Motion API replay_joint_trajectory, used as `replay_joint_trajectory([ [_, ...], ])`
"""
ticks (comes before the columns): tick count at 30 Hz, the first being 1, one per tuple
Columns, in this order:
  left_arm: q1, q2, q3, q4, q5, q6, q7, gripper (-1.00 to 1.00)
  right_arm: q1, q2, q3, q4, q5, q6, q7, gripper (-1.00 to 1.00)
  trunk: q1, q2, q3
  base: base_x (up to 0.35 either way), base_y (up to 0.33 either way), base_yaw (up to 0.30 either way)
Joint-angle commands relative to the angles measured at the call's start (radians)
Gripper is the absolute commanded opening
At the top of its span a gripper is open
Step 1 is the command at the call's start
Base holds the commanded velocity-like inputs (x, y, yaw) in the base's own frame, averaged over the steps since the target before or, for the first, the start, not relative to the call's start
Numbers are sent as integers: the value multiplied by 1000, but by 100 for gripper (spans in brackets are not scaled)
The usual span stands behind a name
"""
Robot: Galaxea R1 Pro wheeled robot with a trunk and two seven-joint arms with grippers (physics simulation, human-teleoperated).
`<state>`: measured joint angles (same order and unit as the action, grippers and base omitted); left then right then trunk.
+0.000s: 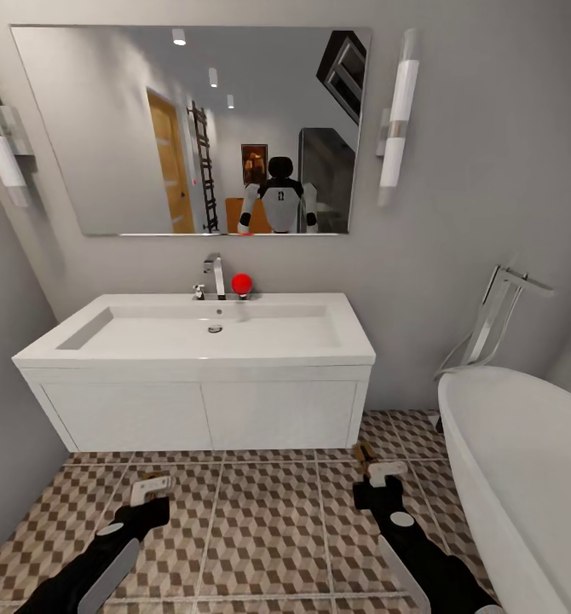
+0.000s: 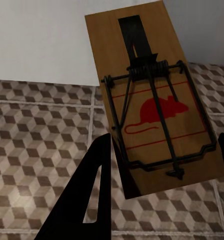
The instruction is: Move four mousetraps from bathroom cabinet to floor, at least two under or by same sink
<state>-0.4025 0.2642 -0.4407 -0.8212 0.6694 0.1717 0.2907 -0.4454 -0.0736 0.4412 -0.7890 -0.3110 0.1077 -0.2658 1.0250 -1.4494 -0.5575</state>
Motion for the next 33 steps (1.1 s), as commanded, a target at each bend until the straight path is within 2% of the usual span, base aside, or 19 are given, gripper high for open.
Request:
replay_joint_trajectory([
  [1,-1,2,-6,-4,4,4,11,-100,-1,-2,6,-3,-8,4,-9,-100,0,-1,-1,0,0,0],
  [21,-1,0,-10,-13,4,5,10,-100,-1,-3,4,-14,-8,4,-10,-100,0,-1,-1,0,0,0],
  [33,-1,-3,-11,-13,4,5,10,-100,-1,-2,5,-14,-8,5,-10,-100,46,-85,-41,0,0,0],
])
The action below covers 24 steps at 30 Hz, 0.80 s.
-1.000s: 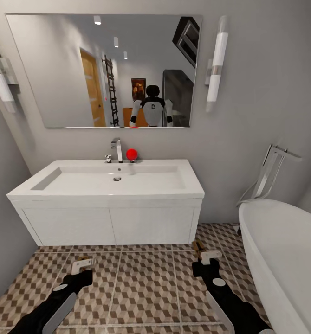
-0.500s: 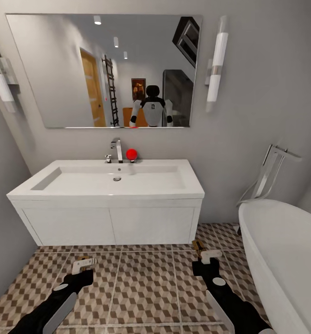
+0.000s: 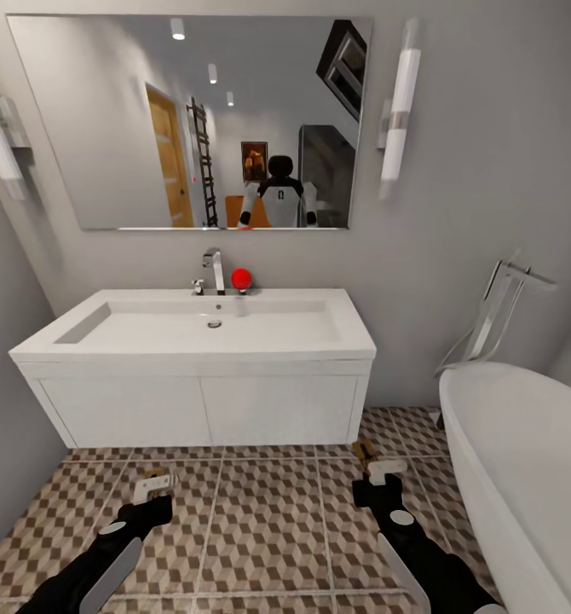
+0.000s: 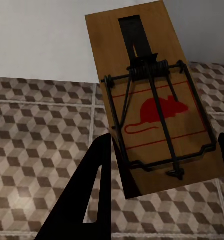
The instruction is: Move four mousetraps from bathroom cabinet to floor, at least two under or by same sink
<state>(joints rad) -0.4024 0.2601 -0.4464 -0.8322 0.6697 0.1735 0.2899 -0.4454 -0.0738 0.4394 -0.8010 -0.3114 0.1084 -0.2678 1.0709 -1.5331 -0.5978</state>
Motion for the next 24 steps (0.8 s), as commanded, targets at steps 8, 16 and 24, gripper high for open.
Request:
replay_joint_trajectory([
  [8,-1,1,-7,-2,4,3,11,-100,-1,-2,7,-3,-9,5,-8,-100,31,-57,-37,0,0,0],
  [16,-1,1,-26,-1,4,3,11,-100,-1,-1,8,-6,-9,5,-8,-100,61,-113,-68,0,0,0],
  [24,-1,-1,-26,-1,4,3,11,-100,-1,-1,7,-9,-9,5,-8,-100,92,-169,-93,0,0,0],
])
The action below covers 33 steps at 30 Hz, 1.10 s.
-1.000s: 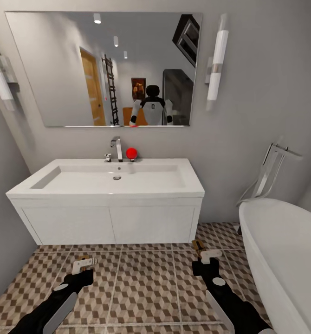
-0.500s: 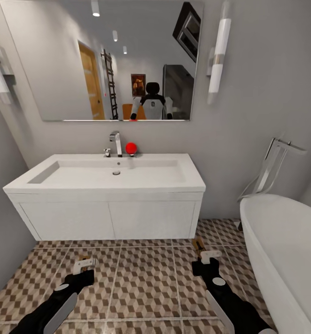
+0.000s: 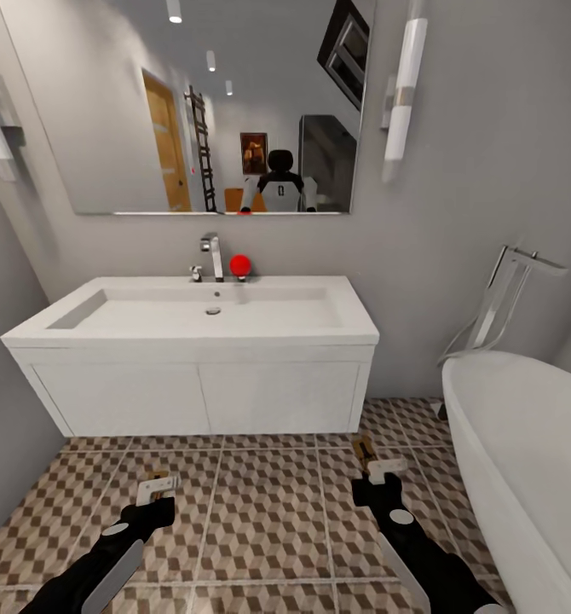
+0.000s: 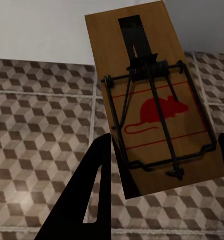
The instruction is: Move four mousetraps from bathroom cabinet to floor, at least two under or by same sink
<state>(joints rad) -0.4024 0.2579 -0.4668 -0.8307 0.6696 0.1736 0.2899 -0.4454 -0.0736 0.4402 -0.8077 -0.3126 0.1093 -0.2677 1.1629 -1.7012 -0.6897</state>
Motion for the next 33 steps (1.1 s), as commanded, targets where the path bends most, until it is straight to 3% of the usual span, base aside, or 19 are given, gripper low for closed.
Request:
replay_joint_trajectory([
  [1,-1,1,-6,-3,4,3,11,-100,-1,-2,6,-2,-8,4,-8,-100,4,-8,-4,0,0,0],
  [11,-1,0,-6,-12,4,10,11,-100,-1,-1,6,-2,-8,6,-8,-100,42,-78,-44,0,0,0],
  [19,-1,4,-4,-99,2,88,11,-100,-1,0,8,-2,-8,6,-8,-100,73,-134,-82,0,0,0],
  [26,-1,42,0,-215,-3,151,12,-100,-1,1,9,-2,-8,7,-8,-100,100,-183,-115,0,0,0],
  [33,-1,54,0,-239,-4,193,13,-100,-1,3,9,-2,-8,7,-8,-100,127,-232,-148,0,0,0],
])
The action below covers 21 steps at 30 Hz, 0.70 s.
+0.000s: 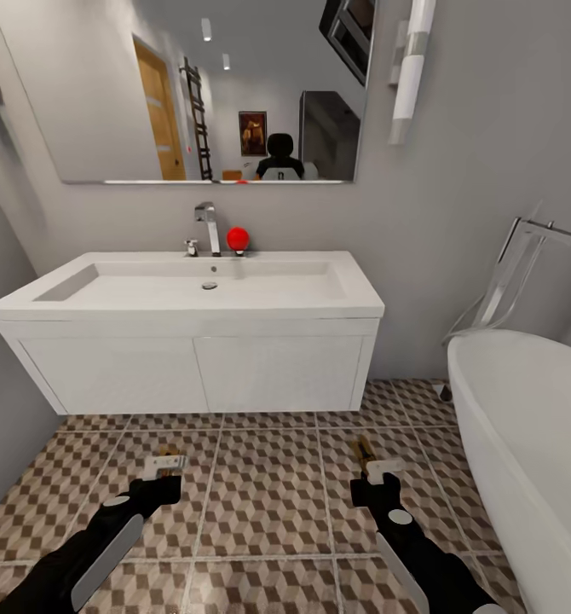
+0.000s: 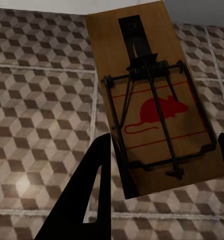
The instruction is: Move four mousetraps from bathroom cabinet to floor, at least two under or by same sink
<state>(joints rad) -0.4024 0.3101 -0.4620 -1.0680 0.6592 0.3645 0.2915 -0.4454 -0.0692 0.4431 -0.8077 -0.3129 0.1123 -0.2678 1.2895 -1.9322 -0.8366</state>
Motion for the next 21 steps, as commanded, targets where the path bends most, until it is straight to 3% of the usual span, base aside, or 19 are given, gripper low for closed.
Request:
replay_joint_trajectory([
  [1,-1,1,-4,-2,7,3,12,-100,-1,-2,6,-2,-8,4,-8,-100,4,-8,-6,0,0,0],
  [12,-1,0,-8,-4,7,5,12,-100,-1,-2,6,-22,-8,17,-8,-100,46,-85,-58,0,0,0],
  [21,-1,0,-9,-6,7,5,12,-100,-1,-3,3,-105,-10,132,-8,-100,80,-148,-100,0,0,0],
])
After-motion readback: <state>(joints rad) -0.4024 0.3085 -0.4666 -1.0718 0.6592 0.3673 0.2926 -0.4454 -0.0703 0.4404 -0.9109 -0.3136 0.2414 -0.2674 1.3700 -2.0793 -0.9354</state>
